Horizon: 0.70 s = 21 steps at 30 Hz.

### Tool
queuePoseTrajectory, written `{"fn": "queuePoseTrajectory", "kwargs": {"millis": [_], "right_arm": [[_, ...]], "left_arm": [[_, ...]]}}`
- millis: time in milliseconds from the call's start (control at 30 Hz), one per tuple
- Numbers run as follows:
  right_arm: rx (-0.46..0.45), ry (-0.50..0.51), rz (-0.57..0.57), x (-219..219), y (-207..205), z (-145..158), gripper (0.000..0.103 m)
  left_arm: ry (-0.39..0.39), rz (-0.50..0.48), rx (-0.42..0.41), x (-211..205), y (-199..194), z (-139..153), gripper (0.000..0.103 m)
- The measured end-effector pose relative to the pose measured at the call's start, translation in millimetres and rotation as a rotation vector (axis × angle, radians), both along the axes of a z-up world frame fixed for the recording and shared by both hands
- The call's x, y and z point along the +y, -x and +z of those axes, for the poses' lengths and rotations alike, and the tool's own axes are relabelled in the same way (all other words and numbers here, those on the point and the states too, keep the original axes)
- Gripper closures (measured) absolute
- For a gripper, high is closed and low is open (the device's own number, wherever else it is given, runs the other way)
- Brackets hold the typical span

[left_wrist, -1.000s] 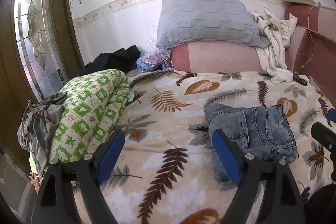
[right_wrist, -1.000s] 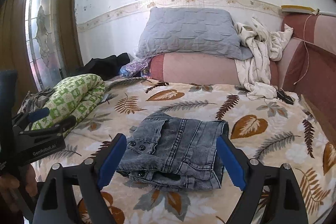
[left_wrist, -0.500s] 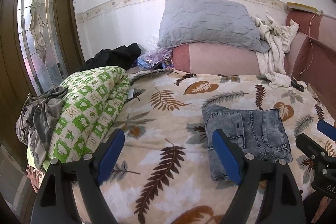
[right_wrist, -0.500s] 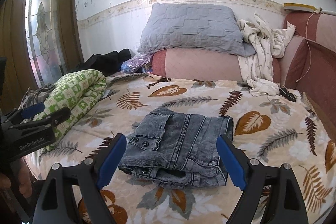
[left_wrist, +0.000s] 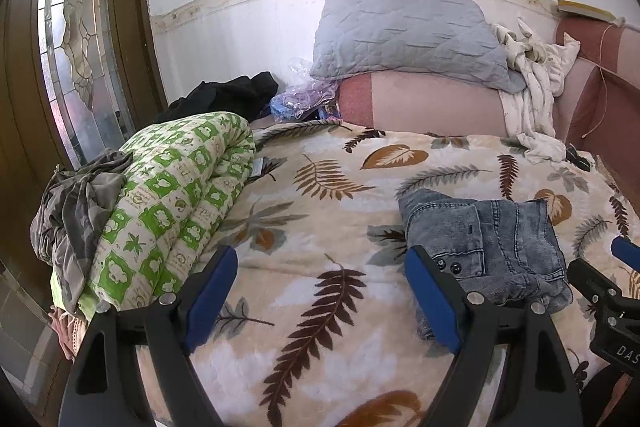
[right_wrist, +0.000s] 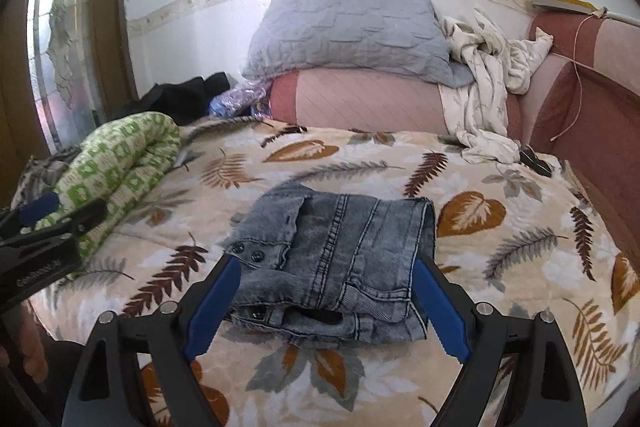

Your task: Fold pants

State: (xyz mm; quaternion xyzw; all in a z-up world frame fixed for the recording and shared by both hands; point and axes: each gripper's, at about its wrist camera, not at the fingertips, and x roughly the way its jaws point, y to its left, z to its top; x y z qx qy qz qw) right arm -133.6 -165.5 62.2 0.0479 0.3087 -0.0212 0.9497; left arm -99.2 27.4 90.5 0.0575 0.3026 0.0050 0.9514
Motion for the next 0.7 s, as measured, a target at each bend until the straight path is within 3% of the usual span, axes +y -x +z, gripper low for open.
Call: {"fn": "queuePoseTrajectory", "kwargs": {"millis": [333, 700], "right_arm": [[-0.018, 0.010, -0.024, 1.1, -1.4, 1.8, 0.013], [0.024, 0.040, -0.059, 11.4, -15.5, 1.5, 0.013]], "left_arm": [[-0.013, 0.015, 0.012, 2.2, -3.6, -7.1, 0.017], [0.006, 0.025, 0.023, 9.8, -5.0, -11.5, 0.017]]}}
